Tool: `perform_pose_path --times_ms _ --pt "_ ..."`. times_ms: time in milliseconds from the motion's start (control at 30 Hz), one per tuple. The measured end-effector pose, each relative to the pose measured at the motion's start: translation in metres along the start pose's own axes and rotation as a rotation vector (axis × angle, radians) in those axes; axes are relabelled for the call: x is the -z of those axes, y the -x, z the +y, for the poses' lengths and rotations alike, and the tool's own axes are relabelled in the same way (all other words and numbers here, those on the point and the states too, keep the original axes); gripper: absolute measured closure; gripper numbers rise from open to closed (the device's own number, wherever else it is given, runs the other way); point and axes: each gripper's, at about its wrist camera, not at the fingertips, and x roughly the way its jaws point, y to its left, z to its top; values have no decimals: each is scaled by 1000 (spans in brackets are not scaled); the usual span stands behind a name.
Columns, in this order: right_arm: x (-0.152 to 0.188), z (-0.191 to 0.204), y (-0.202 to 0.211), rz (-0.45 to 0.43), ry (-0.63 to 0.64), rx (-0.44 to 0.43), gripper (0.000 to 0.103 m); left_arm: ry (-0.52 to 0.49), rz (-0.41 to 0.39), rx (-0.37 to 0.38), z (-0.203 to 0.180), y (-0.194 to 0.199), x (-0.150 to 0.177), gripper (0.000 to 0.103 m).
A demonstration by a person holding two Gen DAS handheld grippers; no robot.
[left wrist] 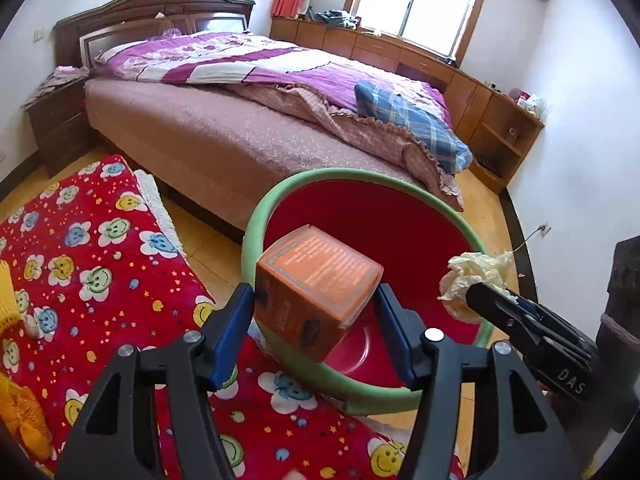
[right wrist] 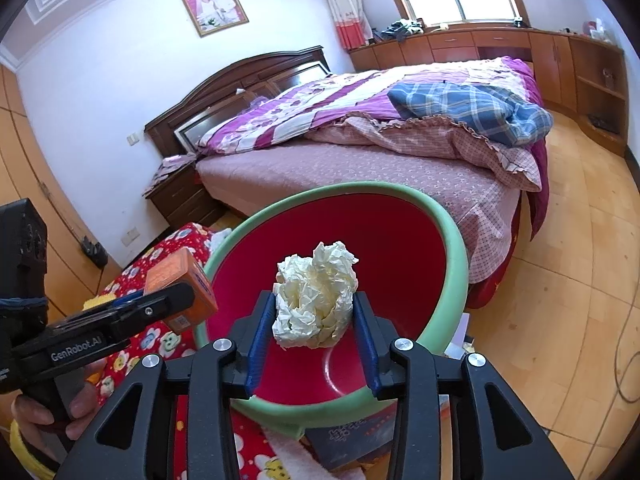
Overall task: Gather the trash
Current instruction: 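Carry the brown box over the bucket with the left gripper, then open left gripper to drop the box while right gripper releases the paper into bucket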
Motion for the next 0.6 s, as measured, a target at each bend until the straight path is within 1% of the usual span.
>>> perform_pose_path --times_ms 133,267,300,500,600 --pt "0 -5 -5 6 -17 -2 52 19 3 0 5 -4 1 40" --pt "1 -7 -7 6 -26 5 39 26 -13 6 7 -1 2 39" --pt "1 -8 -7 5 -30 8 38 25 -17 8 7 0 2 39" --pt "1 -10 -2 -6 -51 14 37 29 -34 29 6 9 2 39" --pt "2 -9 2 -11 -56 16 37 32 -36 28 6 12 2 39"
